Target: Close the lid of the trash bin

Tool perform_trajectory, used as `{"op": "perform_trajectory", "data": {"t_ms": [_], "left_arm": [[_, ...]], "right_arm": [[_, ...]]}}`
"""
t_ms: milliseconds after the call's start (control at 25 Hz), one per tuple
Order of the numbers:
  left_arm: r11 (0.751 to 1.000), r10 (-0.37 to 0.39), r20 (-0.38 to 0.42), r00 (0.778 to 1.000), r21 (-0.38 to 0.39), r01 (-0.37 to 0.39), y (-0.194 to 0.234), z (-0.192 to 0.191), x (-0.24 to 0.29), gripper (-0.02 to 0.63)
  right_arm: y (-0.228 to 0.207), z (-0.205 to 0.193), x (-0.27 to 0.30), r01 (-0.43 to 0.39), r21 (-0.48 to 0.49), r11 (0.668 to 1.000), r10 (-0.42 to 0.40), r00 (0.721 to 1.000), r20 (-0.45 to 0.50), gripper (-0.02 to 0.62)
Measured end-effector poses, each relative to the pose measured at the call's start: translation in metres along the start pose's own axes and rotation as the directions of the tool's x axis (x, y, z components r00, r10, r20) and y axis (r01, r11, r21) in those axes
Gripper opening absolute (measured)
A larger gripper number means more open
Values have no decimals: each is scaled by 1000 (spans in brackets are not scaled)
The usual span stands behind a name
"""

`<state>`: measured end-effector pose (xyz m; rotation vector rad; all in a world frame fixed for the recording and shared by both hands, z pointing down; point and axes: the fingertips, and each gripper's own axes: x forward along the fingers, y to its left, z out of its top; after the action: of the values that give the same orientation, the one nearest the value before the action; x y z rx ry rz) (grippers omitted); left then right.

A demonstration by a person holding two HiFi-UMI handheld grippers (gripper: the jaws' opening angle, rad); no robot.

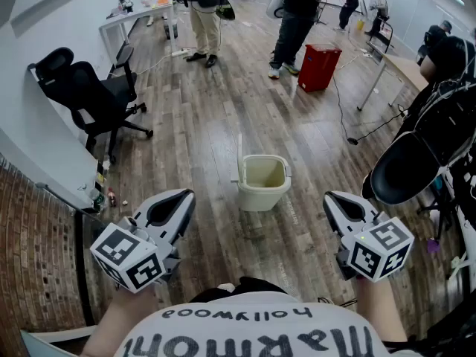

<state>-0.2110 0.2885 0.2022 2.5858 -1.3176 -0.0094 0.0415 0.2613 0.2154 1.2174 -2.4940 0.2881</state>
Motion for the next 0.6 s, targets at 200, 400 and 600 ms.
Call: {"op": "perform_trajectory", "data": {"t_ms": [200, 400, 600], "left_arm": [[1000, 1, -2, 1000, -1, -1, 2, -7, 0, 8], [1000, -1, -1, 1000, -6, 1, 11, -2, -6, 8], [1000, -12, 2, 1000, -3, 12, 20, -2, -7, 8]], "right_arm": [[-2, -11, 4, -3, 36, 999, 4, 1000, -6, 8], [5, -5, 11, -8, 54, 999, 8, 1000, -4, 8], [7, 2, 20, 14, 64, 998, -16, 999, 33, 8]]}}
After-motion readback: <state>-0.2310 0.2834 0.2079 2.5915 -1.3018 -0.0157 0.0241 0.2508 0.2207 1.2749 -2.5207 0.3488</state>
